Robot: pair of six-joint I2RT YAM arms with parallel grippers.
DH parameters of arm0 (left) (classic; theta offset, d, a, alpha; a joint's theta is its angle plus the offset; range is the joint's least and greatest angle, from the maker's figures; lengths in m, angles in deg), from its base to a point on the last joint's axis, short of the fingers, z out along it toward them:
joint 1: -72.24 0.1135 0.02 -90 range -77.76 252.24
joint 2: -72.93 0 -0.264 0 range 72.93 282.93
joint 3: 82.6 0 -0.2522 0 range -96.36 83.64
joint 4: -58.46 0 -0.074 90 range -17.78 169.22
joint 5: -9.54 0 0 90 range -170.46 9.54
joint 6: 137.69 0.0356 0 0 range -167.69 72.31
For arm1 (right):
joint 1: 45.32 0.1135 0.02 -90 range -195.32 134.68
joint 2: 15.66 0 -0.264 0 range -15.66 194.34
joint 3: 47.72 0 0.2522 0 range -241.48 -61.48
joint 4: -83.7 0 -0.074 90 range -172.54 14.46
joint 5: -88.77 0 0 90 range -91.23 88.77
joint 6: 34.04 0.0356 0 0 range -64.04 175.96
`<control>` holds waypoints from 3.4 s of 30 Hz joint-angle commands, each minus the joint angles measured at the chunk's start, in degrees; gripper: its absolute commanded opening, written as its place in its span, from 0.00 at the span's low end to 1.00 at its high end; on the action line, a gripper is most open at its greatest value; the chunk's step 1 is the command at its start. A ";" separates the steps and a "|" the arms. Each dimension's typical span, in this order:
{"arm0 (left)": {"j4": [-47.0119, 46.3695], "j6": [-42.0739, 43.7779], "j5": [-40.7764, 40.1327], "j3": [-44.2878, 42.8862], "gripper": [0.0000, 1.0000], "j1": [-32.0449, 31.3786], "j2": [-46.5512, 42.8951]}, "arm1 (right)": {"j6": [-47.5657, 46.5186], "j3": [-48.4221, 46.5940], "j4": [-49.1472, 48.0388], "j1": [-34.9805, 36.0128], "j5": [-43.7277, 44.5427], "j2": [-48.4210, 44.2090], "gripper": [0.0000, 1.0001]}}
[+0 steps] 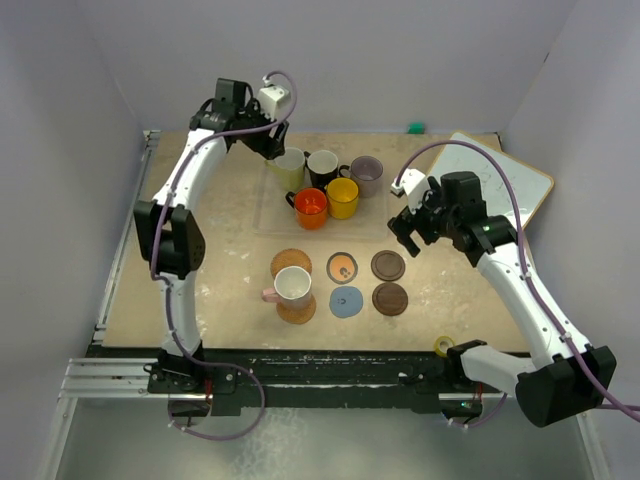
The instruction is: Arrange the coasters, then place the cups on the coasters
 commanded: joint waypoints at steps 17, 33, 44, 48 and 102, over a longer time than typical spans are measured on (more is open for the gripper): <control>2.48 6.50 3.44 -23.86 0.57 0.72 20.60 | -0.04 -1.75 0.20 0.12 -1.01 0.28 0.98; 0.48 4.30 4.29 -22.11 0.31 0.72 23.05 | -0.29 -1.78 0.55 0.15 -0.50 1.19 0.99; 6.68 3.60 -3.58 -18.25 0.16 0.72 18.48 | -0.37 -1.98 0.79 0.14 -0.84 1.27 0.99; 9.02 2.54 -4.07 -17.28 0.11 0.72 17.10 | -0.35 -2.06 0.91 0.20 -0.99 1.36 0.99; 12.49 -9.69 -17.82 10.47 0.03 -4.71 -20.32 | 2.70 -2.27 -0.39 0.23 1.25 0.41 1.00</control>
